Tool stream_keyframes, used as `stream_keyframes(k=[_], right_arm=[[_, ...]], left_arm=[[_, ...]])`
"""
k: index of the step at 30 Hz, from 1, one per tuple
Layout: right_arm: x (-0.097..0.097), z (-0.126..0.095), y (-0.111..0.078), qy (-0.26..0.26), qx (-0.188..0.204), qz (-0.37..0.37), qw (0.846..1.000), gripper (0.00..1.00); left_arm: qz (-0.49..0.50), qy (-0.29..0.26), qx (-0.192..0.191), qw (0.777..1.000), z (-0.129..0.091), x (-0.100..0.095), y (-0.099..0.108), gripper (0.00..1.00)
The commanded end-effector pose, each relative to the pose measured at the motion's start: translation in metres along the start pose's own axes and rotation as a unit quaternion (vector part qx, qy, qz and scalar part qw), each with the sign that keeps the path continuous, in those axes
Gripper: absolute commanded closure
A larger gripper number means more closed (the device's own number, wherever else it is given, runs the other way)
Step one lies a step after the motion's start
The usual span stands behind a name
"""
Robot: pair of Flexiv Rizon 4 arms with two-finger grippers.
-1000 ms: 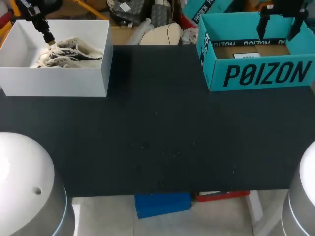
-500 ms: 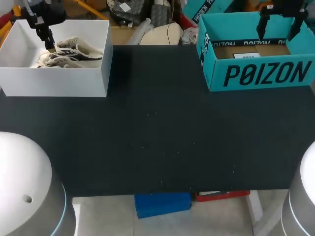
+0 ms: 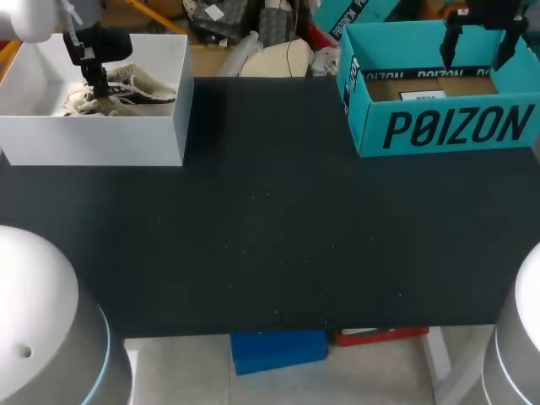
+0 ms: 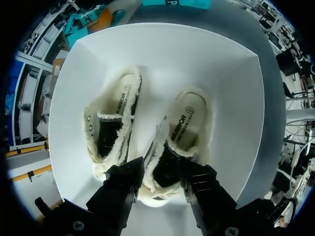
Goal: Take the shoe out of the shoebox, open the shoe tongue, remove and reinsert the insole, then place the shoe into the shoebox
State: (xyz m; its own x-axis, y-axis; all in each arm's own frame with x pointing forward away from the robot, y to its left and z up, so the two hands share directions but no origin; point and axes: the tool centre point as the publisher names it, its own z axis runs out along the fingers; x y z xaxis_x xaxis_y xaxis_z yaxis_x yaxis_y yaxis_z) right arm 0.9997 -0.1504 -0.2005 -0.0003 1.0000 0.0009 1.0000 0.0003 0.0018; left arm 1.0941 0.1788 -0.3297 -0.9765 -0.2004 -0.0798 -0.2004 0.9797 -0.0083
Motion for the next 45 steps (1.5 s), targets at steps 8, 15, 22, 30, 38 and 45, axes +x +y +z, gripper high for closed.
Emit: stream_keyframes(k=[8,15,22,30,38,45], right_arm=[[0.000,0.000,0.000,0.000,0.000,0.000,1.000,0.00],[0.000,0.000,0.000,0.000,0.000,0.000,1.000,0.00],[0.000,0.000,0.000,0.000,0.000,0.000,1.000,0.00],[0.000,0.000,0.000,0.000,0.000,0.000,1.000,0.00],[0.000,0.000,0.000,0.000,0.000,0.000,1.000,0.00],[0.000,0.000,0.000,0.000,0.000,0.000,1.000,0.00]], left_arm=[[0.031,0.014,-0.001,0.999,0.051,-0.026,-0.010,0.60],[0.070,0.021,-0.010,0.997,0.069,-0.024,-0.014,0.65],[0.096,0.030,-0.021,0.995,0.080,-0.015,-0.014,0.69],[0.128,0.024,-0.032,0.991,0.075,-0.009,-0.014,1.00],[0.150,-0.007,-0.010,0.989,0.000,-0.014,-0.014,1.00],[0.146,-0.060,-0.010,0.987,-0.100,-0.021,-0.022,1.00]])
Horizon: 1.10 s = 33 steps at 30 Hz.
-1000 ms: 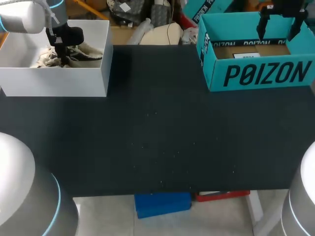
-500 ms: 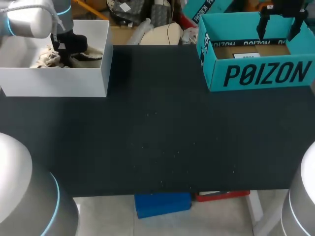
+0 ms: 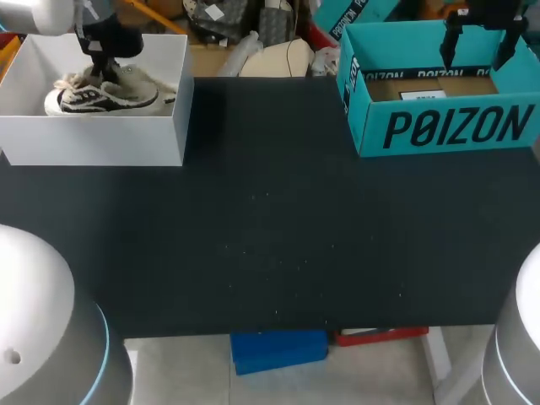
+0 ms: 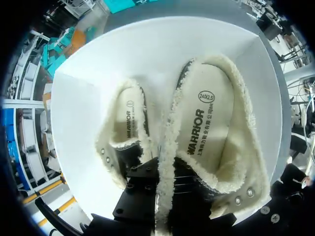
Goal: Take the shoe out of the shoebox, open the shoe tongue, remove and reinsert the insole, then place the shoe into the shoebox
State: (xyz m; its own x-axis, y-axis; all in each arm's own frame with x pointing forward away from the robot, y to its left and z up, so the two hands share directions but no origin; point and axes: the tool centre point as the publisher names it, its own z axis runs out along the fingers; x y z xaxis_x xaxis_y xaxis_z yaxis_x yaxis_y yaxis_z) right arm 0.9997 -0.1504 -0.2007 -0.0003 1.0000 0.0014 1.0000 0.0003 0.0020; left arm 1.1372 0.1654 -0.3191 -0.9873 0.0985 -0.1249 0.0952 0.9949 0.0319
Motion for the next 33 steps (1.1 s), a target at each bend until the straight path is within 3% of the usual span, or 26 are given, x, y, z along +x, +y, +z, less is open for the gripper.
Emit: stream_keyframes(k=[1,4,8,15,23,33], right_arm=[[0.000,0.000,0.000,0.000,0.001,0.000,1.000,0.00],[0.000,0.000,0.000,0.000,0.001,0.000,1.000,0.00],[0.000,0.000,0.000,0.000,0.001,0.000,1.000,0.00],[0.000,0.000,0.000,0.000,0.001,0.000,1.000,0.00],[0.000,0.000,0.000,0.000,0.001,0.000,1.000,0.00],[0.000,0.000,0.000,0.000,0.001,0.000,1.000,0.00]], left_arm=[[-0.004,-0.042,-0.011,0.999,-0.109,0.013,-0.007,1.00],[-0.012,-0.062,-0.013,0.998,-0.152,0.020,-0.021,1.00],[-0.014,-0.075,-0.010,0.997,-0.195,0.043,-0.053,1.00],[-0.029,-0.072,-0.012,0.997,-0.226,0.111,-0.133,1.00],[-0.027,-0.044,-0.026,0.998,-0.213,0.179,-0.232,1.00],[-0.013,0.009,-0.033,0.999,-0.152,0.218,-0.341,1.00]])
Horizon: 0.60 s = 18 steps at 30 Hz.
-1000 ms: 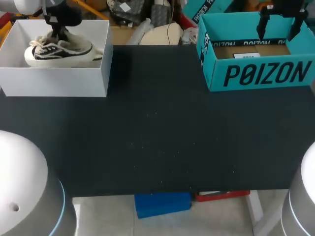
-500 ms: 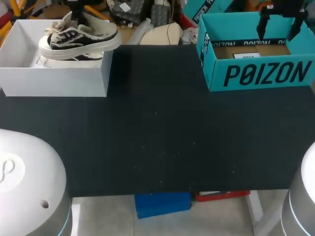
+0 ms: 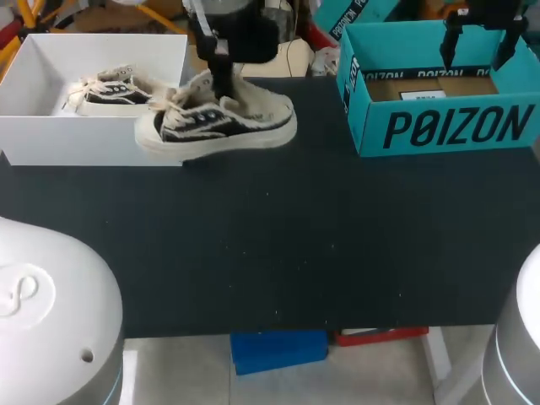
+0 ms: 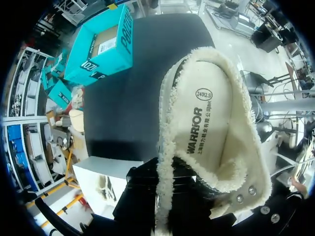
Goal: Take the shoe out of the shoebox, open the shoe tongue, remove and reinsert the insole, then place the shoe into the shoebox
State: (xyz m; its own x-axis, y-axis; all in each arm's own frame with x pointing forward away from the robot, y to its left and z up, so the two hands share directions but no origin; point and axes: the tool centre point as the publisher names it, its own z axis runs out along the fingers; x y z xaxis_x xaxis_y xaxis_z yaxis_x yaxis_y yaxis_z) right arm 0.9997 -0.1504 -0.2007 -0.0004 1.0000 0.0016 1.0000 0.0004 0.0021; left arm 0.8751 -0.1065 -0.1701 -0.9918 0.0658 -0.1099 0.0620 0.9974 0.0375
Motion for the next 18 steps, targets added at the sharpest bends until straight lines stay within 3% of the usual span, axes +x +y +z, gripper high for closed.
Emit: stream_keyframes(k=[1,8,18], right_arm=[[0.000,0.000,0.000,0.000,0.001,0.000,1.000,0.00],[0.000,0.000,0.000,0.000,0.001,0.000,1.000,0.00],[0.000,0.000,0.000,0.000,0.001,0.000,1.000,0.00]], left_arm=[[0.007,0.007,-0.030,1.000,0.043,0.009,-0.058,1.00],[0.018,0.042,-0.034,0.998,0.107,0.023,-0.087,1.00],[0.042,0.045,-0.060,0.996,0.186,0.027,-0.091,1.00]])
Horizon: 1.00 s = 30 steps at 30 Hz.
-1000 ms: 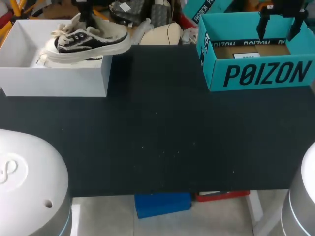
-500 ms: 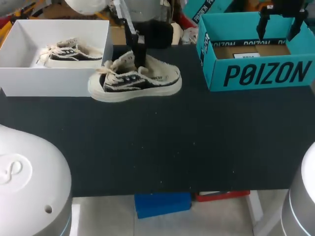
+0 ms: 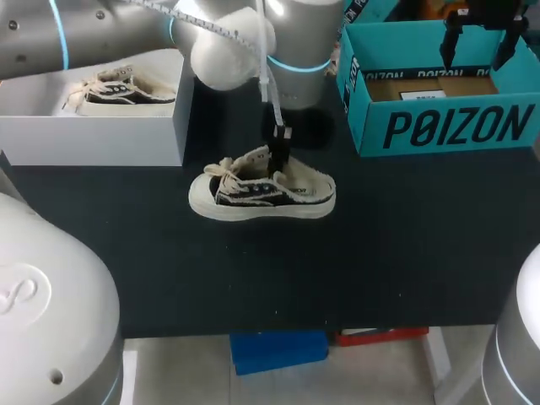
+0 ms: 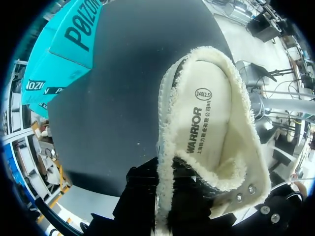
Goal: Take the shoe out of the shoebox, open the shoe tongue, remove and reinsert the insole, then place the shoe into the shoebox
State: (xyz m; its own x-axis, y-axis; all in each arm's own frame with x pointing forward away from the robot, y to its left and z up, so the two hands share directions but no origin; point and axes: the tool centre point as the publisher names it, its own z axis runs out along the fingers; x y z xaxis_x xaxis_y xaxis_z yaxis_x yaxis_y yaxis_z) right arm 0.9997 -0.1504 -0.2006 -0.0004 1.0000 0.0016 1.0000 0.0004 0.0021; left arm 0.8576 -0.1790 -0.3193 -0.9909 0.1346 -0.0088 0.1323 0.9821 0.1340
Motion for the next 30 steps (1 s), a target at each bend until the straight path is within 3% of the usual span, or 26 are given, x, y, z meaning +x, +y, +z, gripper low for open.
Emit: stream_keyframes(k=[1,5,12,13,14,17,21,30], right_arm=[[0.000,0.000,0.000,0.000,0.001,0.000,1.000,0.00],[0.000,0.000,0.000,0.000,0.001,0.000,1.000,0.00],[0.000,0.000,0.000,0.000,0.001,0.000,1.000,0.00],[0.000,0.000,0.000,0.000,0.001,0.000,1.000,0.00],[0.000,0.000,0.000,0.000,0.001,0.000,1.000,0.00],[0.000,0.000,0.000,0.000,0.001,0.000,1.000,0.00],[0.000,0.000,0.000,0.000,0.001,0.000,1.000,0.00],[0.000,0.000,0.000,0.000,0.001,0.000,1.000,0.00]], left_arm=[[0.000,0.003,-0.010,1.000,0.047,-0.007,-0.015,1.00],[0.006,-0.008,-0.030,0.999,0.070,-0.009,-0.015,1.00],[0.000,0.002,-0.026,1.000,0.085,-0.006,-0.014,1.00],[-0.001,0.003,-0.022,1.000,0.085,-0.006,-0.014,0.67],[0.003,0.004,-0.017,1.000,0.081,-0.003,-0.015,0.00],[0.009,0.003,-0.002,1.000,0.069,0.003,-0.015,0.00],[0.008,0.002,0.041,0.999,0.031,0.016,-0.012,0.00],[-0.017,0.002,0.208,0.978,-0.065,0.046,0.022,0.00]])
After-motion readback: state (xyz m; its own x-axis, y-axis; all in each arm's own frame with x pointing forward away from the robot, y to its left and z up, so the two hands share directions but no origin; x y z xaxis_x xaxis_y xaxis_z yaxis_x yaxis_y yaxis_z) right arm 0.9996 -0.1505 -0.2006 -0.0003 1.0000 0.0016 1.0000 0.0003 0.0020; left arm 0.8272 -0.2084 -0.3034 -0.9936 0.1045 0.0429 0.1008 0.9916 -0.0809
